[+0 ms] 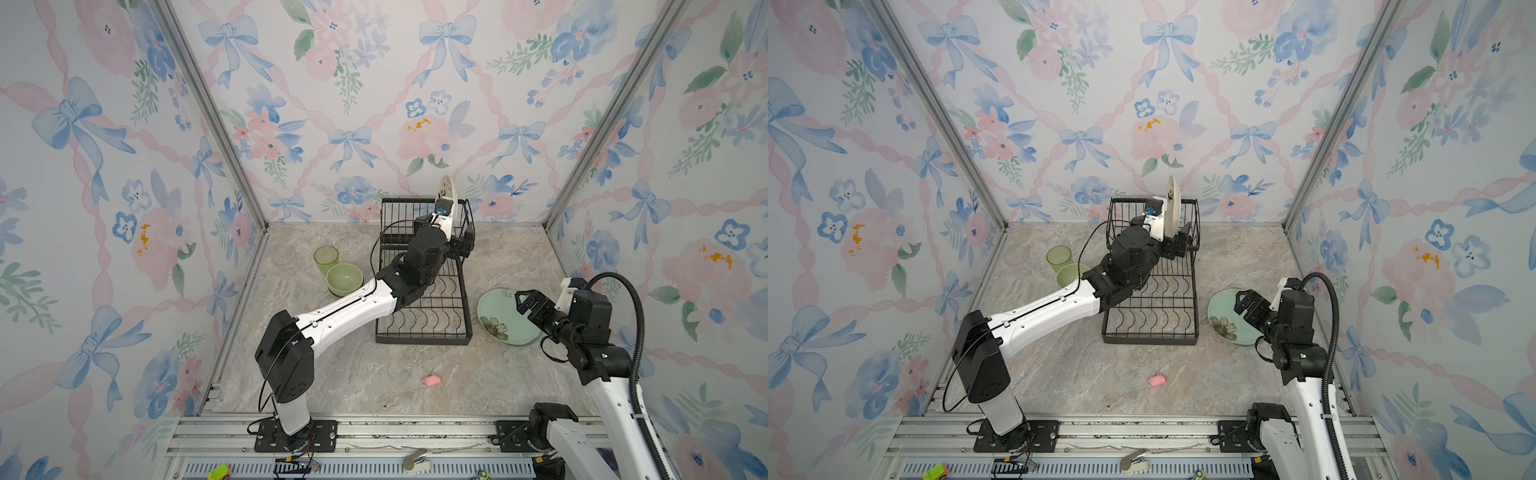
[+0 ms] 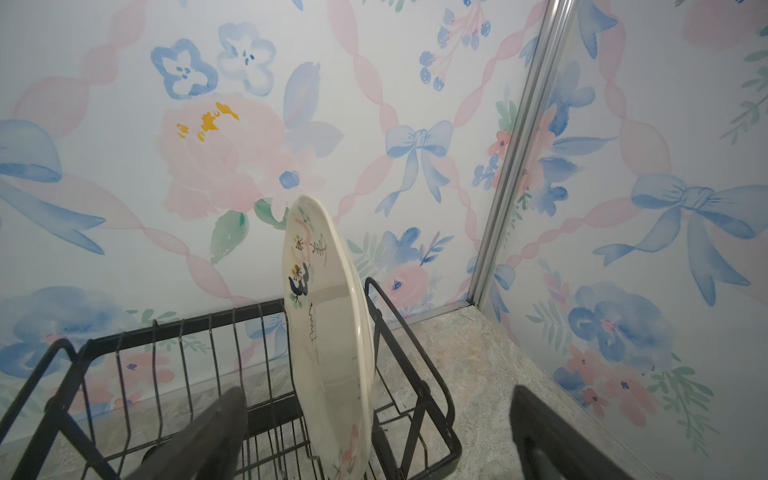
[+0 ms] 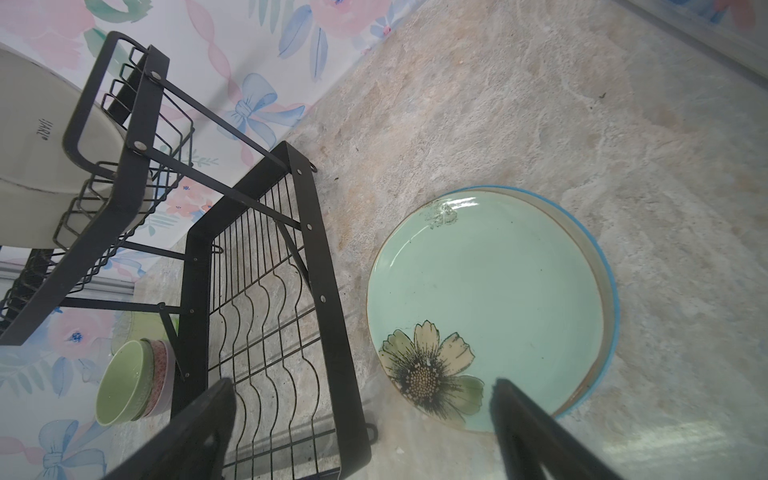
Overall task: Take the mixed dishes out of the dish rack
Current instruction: 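Close the left gripper on the rim of the cream painted plate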
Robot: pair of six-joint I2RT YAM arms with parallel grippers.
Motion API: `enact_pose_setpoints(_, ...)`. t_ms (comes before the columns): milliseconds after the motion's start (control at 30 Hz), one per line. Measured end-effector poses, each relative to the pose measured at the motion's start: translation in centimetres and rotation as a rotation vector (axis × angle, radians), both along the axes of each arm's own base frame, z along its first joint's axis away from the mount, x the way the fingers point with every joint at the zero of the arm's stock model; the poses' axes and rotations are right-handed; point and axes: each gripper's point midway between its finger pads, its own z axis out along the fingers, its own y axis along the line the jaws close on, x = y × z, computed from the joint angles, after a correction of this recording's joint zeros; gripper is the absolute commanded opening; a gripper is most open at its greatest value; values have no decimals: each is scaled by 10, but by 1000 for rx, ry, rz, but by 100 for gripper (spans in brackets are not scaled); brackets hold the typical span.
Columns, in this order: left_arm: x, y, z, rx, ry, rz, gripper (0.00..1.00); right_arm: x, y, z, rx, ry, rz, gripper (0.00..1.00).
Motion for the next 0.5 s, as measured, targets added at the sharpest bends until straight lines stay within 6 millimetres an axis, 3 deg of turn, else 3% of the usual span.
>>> enact_pose_setpoints(67,10,-3,-2,-4,20,-4,96,-1,1,2,0,-9,2,97)
enact_pose_setpoints(200,28,-9,-15,-2,69,-15,76,-1,2,3,0,-14,6,97)
enact_pose_setpoints(367,42,-13,-41,38,115,-10,67,-1,2,0,0,-1,7,97)
enact_pose_setpoints(500,49,-15,-48,66,120,-1,64,-1,2,-3,0,13,7,97)
